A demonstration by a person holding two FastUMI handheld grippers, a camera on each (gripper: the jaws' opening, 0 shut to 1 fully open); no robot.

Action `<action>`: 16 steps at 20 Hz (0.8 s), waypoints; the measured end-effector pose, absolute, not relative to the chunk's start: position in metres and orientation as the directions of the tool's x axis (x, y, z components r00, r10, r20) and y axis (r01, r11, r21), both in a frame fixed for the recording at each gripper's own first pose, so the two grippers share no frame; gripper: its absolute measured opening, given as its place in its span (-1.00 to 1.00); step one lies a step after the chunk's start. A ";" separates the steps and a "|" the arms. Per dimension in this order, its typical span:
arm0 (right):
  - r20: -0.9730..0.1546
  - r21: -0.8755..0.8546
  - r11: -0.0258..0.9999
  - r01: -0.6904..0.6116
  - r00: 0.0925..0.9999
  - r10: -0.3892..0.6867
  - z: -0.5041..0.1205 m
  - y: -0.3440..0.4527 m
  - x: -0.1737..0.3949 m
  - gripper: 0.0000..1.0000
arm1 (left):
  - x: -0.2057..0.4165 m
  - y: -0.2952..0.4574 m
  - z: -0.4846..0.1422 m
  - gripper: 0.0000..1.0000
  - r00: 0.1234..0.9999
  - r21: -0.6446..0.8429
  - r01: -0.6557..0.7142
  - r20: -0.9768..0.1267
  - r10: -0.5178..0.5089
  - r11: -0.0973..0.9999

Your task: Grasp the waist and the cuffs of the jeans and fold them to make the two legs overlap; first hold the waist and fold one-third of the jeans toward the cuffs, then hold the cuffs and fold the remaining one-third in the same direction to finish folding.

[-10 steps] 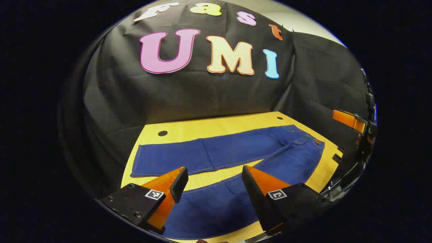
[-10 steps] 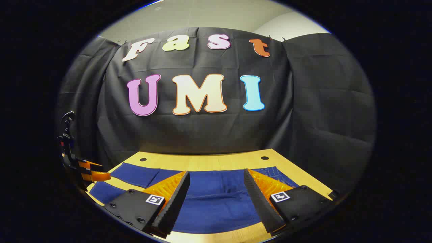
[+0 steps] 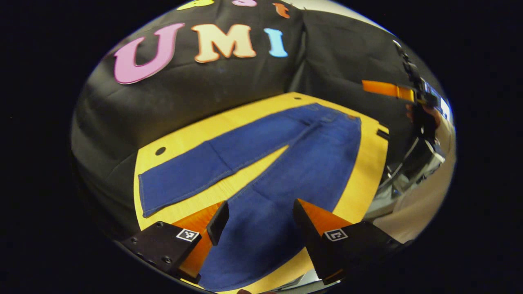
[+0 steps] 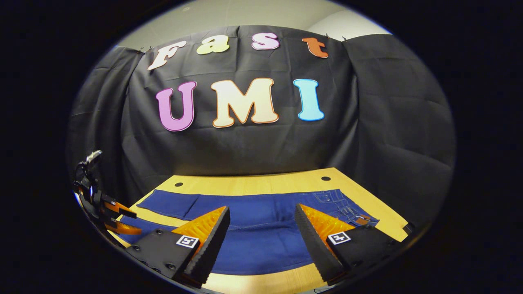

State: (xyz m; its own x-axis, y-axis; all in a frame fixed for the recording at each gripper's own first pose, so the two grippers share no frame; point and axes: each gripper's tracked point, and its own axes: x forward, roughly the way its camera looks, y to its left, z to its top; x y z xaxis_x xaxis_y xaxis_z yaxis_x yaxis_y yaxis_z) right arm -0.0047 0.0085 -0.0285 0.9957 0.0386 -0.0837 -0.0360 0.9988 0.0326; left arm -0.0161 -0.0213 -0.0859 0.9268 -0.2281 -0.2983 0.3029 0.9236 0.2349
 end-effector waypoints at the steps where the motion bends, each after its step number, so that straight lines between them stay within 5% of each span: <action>1: -0.087 0.033 0.999 -0.042 0.995 0.045 -0.031 0.011 -0.004 0.90 | -0.021 -0.021 -0.095 0.89 0.910 0.248 0.332 -0.339 -0.239 0.910; 8: -0.138 0.009 0.996 -0.084 0.987 0.084 -0.051 0.027 -0.002 0.97 | -0.063 -0.001 -0.160 0.87 0.749 0.259 0.509 -0.603 -0.274 0.821; 16: -0.183 -0.001 0.993 -0.121 0.976 0.119 -0.067 0.036 0.001 0.90 | -0.090 0.027 -0.206 0.87 0.611 0.273 0.567 -0.772 -0.175 0.777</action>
